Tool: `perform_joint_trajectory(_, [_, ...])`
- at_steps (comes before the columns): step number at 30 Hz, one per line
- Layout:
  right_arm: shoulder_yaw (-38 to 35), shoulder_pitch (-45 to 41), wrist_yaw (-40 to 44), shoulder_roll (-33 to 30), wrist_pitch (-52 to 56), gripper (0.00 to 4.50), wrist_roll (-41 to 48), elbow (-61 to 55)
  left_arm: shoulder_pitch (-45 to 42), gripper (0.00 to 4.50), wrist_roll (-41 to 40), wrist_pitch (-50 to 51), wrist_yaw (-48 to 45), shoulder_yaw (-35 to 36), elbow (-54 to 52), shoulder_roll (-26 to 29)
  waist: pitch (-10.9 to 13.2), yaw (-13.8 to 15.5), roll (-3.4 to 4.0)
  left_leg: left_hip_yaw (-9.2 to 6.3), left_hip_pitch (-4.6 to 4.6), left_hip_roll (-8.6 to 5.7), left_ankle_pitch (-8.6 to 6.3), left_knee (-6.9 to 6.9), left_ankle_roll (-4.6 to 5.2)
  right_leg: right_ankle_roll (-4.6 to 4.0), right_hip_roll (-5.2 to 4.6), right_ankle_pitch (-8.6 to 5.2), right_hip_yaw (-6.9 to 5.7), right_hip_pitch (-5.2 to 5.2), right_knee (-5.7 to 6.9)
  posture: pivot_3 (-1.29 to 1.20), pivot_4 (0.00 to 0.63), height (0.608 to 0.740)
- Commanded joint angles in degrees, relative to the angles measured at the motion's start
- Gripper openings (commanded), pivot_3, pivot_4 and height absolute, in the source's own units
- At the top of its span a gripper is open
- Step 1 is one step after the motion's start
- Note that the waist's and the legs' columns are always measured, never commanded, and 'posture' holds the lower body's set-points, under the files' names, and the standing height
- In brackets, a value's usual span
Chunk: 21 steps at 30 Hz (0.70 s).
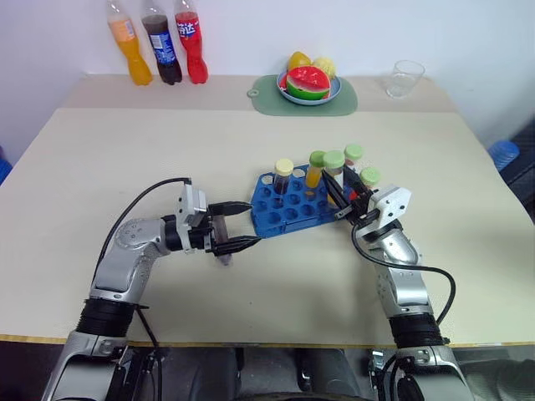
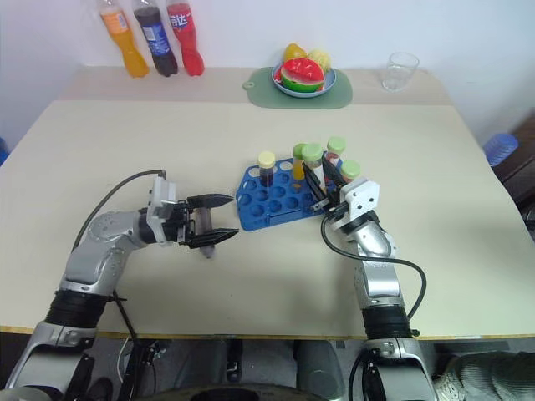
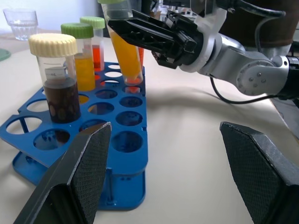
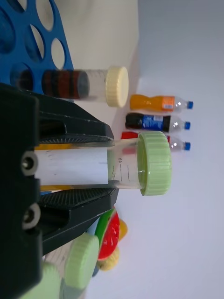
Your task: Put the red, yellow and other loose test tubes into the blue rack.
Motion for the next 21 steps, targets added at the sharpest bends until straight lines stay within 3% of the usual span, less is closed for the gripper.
perform_joint_trajectory(1, [1.7,0.7,0.6,1.3,-0.1,0.87,0.5,0.3,-0.1,3.84,-0.3,-0.8,0.0,1.5,-1.5,0.8,0.0,-0.1,0.00,0.00,0.01,0.00,0.00,0.00,0.00,0.05,0.00,0.03,0.00,0.00,0.01,0.00,0.150,0.740])
perform_joint_trajectory(19, [2.1,-1.5,1.5,2.7,-3.4,0.87,2.0,7.8,2.0,3.84,-0.7,0.0,1.2,2.2,-3.6,1.3,0.0,-0.3,0.02,0.00,0.05,0.01,0.00,-0.01,0.00,0.01,0.00,0.02,0.00,0.01,0.03,0.00,0.150,0.740])
perform_joint_trajectory(21, [2.2,-1.2,1.9,2.5,-4.1,1.87,2.2,7.7,2.1,3.84,-1.1,0.4,1.6,2.5,-3.7,1.1,0.0,-0.2,0.01,0.00,0.06,0.01,0.00,-0.01,-0.01,0.01,0.00,0.02,0.01,0.02,0.03,0.00,0.150,0.740])
